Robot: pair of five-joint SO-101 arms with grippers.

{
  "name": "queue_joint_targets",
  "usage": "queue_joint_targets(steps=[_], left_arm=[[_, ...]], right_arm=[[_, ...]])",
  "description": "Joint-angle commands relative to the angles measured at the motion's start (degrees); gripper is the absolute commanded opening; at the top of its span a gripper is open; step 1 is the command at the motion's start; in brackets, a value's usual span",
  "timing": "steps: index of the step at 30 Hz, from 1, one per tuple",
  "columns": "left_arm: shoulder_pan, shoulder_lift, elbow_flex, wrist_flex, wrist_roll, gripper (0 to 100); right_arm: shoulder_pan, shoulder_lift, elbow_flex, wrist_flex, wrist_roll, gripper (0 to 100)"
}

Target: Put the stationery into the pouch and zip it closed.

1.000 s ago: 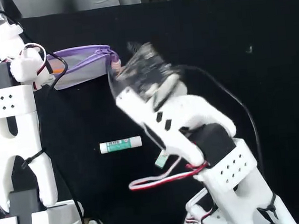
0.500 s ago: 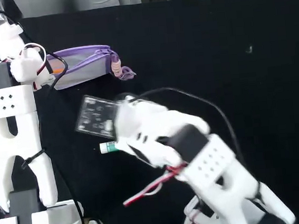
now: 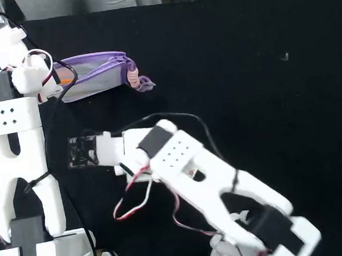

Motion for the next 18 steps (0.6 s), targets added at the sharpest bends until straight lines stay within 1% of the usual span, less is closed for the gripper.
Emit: queue_joint_targets(steps=[1, 9, 14, 18], left_arm=[[-0.84, -1.58, -0.31, -1.32, -0.35, 3], [-0.84, -1.58, -0.31, -1.32, -0.35, 3], [-0.84, -1.58, -0.31, -1.32, -0.35, 3], [-0.84, -1.58, -0.31, -1.32, -0.35, 3]], right_arm=[[-0.53, 4.79, -2.51, -2.99, 1.32, 19.8], [-0.79, 17.98, -10.51, -3.25, 1.41, 19.8], [-3.08, 24.13, -14.02, -3.16, 1.41, 19.6], [-2.90, 28.62, -17.10, -3.08, 1.32, 19.4]])
